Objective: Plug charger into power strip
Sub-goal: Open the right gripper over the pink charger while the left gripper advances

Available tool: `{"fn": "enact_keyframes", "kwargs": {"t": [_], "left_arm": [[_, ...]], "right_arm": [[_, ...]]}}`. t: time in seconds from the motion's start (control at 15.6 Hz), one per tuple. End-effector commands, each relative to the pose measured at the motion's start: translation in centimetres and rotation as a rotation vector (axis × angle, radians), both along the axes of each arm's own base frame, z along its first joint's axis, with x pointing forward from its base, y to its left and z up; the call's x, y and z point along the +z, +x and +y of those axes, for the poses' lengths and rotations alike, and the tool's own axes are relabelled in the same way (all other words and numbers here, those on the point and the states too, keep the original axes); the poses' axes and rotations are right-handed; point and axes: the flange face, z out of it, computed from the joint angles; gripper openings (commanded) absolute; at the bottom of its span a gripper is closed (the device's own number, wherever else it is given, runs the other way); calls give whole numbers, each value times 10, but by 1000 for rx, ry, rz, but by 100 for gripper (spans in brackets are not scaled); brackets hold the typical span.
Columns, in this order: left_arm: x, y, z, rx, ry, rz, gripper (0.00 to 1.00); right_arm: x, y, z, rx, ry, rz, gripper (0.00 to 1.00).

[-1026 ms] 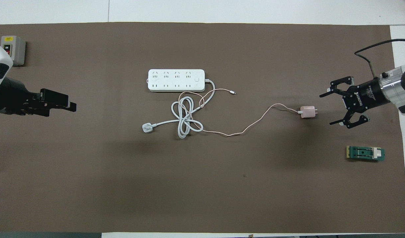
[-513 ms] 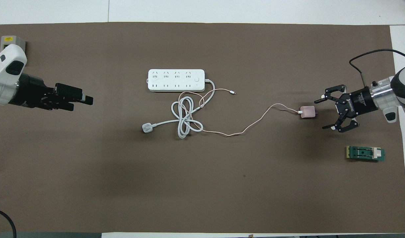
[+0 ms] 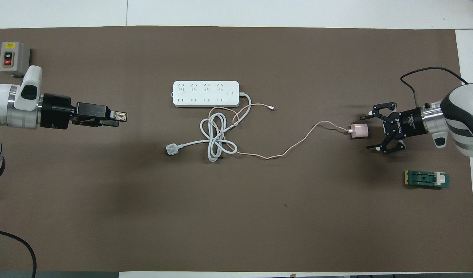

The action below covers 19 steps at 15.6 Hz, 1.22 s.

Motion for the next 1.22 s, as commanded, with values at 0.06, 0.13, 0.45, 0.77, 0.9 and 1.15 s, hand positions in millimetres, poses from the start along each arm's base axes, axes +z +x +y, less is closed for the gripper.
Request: {"fn": "enact_keyframes", "kwargs": {"t": [0.06,0.13,0.45,0.77,0.9,1.15], "left_arm": [[-11,3,0,26,-130,29,100],[-14,5,0,29,-153,41,100],[-19,11,2,53,-226,61,100],[-21,26,-5,74,-268,52,100],[-22,30,-11,99,-293,47,100],[-29,29,-22,87,-321,69,100]], "right_arm": [[-14,-6,4,-17,16,-39,100],[-19,-9,4,0,18,-55,100],[-24,-12,4,5,16,-63,20],[-20,-7,9,18,8,-79,0],[-13,-2,10,13,8,-81,0],[27,24,36,23,21,-46,0]]}}
